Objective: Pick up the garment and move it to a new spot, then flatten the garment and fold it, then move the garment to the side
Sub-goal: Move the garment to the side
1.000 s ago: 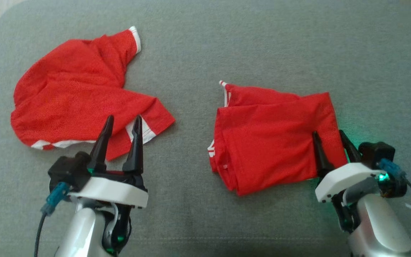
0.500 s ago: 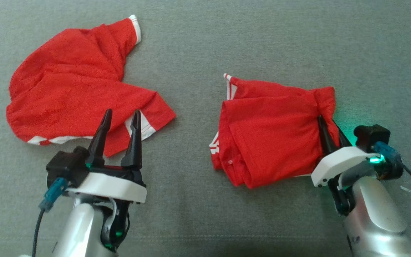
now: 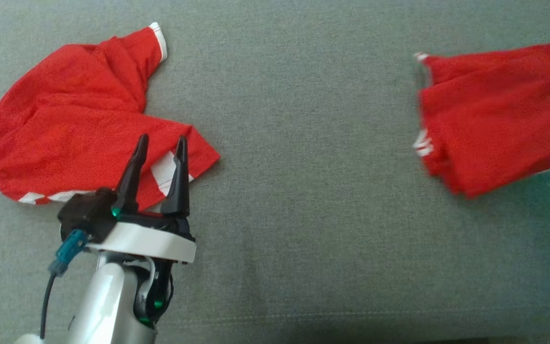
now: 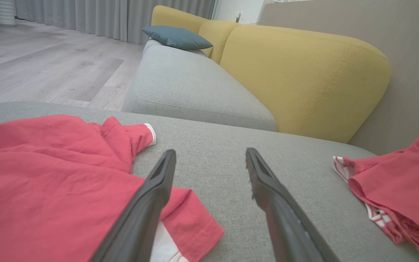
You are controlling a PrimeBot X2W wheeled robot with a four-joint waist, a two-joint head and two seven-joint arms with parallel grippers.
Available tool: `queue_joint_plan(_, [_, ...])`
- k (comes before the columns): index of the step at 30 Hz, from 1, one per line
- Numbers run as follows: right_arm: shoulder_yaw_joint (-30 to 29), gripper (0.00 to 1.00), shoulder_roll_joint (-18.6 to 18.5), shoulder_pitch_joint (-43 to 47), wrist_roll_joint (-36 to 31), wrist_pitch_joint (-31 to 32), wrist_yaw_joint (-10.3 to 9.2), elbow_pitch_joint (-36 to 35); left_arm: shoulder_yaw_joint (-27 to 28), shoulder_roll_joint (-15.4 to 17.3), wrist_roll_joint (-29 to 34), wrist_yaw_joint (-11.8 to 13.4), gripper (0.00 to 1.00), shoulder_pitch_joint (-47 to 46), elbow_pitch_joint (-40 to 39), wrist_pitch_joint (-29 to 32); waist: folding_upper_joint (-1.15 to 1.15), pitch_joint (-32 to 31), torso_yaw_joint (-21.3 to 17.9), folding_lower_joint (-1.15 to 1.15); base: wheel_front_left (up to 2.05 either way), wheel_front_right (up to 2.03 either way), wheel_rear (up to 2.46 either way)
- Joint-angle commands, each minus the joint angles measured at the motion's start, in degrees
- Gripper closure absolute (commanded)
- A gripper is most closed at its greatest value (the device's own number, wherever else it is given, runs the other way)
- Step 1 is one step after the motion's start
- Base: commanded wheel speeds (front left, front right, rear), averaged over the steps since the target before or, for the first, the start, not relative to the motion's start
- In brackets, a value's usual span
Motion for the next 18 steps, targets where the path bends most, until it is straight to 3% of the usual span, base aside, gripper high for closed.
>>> queue_joint_plan(1, [0.1, 1.0, -1.7, -1.5, -0.6, -0.1, -0.01, -1.3, 1.4, 0.5, 0.5, -0.1, 0.0, -2.0, -2.0, -0.3, 0.0, 0.3, 0.3, 0.0, 0.0, 0.0, 0.0])
queue_joint_plan(7, [-4.7, 1.0, -4.6, -3.0, -2.3, 0.2, -0.01, -1.7, 1.4, 0.5, 0.0, -0.3, 0.0, -2.1, -2.6, -0.3, 0.0, 1.4, 1.3, 0.0, 0.0, 0.0, 0.0])
queue_joint_plan(18, [-7.2, 1.0, -3.7, -3.4, -4.6, 0.5, -0.01, -4.2, 1.2, 0.5, 0.1, -0.5, 0.0, -2.3, -2.9, -0.3, 0.0, 2.7, 1.9, 0.0, 0.0, 0.0, 0.0])
